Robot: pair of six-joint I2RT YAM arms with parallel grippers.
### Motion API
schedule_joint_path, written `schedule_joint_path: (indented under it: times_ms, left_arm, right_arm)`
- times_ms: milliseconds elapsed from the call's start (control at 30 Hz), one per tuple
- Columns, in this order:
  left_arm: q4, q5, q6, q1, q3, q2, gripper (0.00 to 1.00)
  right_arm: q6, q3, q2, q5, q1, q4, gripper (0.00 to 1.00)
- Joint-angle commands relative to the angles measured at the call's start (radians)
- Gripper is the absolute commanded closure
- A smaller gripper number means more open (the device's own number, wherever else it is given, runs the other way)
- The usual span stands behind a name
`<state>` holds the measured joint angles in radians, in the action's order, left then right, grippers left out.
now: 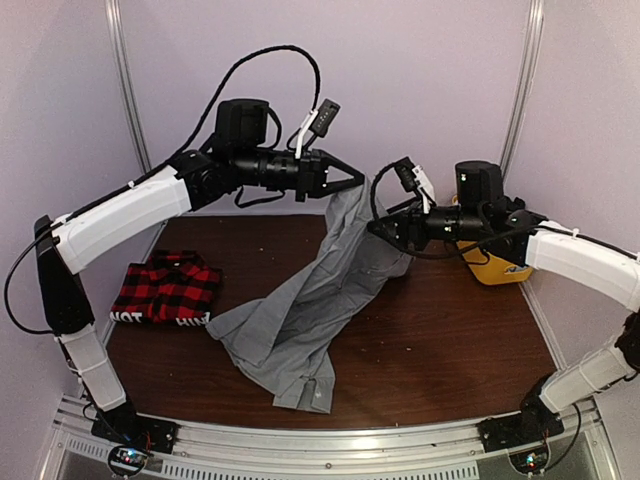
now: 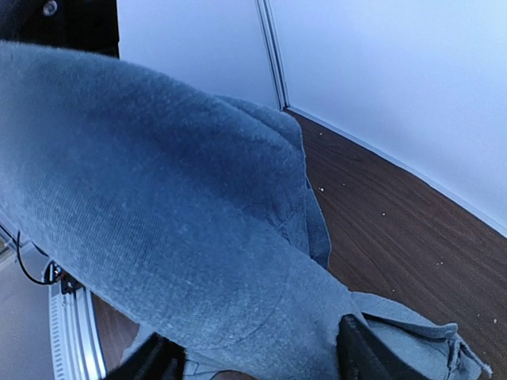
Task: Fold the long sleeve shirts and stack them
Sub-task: Pass from the left arm to the right
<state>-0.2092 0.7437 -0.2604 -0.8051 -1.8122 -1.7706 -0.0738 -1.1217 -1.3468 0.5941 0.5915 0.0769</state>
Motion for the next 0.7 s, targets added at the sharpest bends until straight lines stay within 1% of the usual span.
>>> schedule_joint_path:
  times_ms: [0, 67, 133, 167, 267, 300, 367, 400, 467, 500, 567, 600, 633, 667]
  left_arm:
    - [0.037, -0.022, 0.030, -0.002, -0.029, 0.032, 1.00]
    - [-0.001, -0.101, 0.069, 0.000, -0.034, 0.040, 1.00]
    - [-0.026, -0.177, 0.088, 0.020, -0.037, 0.048, 1.00]
    - [-0.032, -0.205, 0.087, 0.037, -0.038, 0.048, 1.00]
    - [-0.044, -0.323, 0.061, 0.106, -0.053, 0.027, 1.00]
    - [-0.046, -0.360, 0.058, 0.127, -0.062, 0.015, 1.00]
    - [-0.048, -0.389, 0.064, 0.154, -0.082, -0.017, 1.00]
    - [-0.050, -0.378, 0.070, 0.157, -0.098, -0.035, 0.95]
    - [-0.048, -0.309, 0.068, 0.156, -0.126, -0.079, 0.76]
    - [-0.049, -0.272, 0.056, 0.156, -0.138, -0.098, 0.65]
    - [-0.056, -0.249, 0.031, 0.155, -0.120, -0.107, 0.28]
    - [-0.055, -0.265, 0.024, 0.155, -0.084, -0.092, 0.15]
    - [-0.033, -0.296, 0.018, 0.152, -0.025, -0.060, 0.04]
    - [0.003, -0.332, 0.015, 0.144, 0.058, -0.018, 0.03]
  right_arm:
    - [0.061, -0.035, 0.006, 0.012, 0.007, 0.061, 0.51]
    - [0.061, -0.033, 0.021, -0.005, 0.007, 0.070, 0.69]
    - [0.060, -0.038, 0.032, -0.035, 0.004, 0.078, 0.93]
    - [0.050, -0.042, 0.037, -0.070, 0.004, 0.082, 1.00]
    - [0.000, -0.085, 0.029, -0.170, -0.001, 0.124, 1.00]
    - [-0.022, -0.109, 0.023, -0.188, -0.002, 0.142, 1.00]
    - [-0.073, -0.148, 0.021, -0.197, -0.002, 0.155, 1.00]
    - [-0.107, -0.153, 0.026, -0.196, -0.002, 0.147, 1.00]
    - [-0.186, -0.157, 0.036, -0.205, -0.002, 0.125, 1.00]
    - [-0.238, -0.162, 0.037, -0.225, -0.002, 0.125, 1.00]
    - [-0.295, -0.187, 0.029, -0.292, -0.005, 0.161, 1.00]
    - [-0.313, -0.194, 0.025, -0.312, -0.005, 0.180, 1.00]
    - [-0.331, -0.195, 0.025, -0.329, -0.007, 0.187, 1.00]
    - [-0.344, -0.193, 0.024, -0.342, -0.009, 0.190, 1.00]
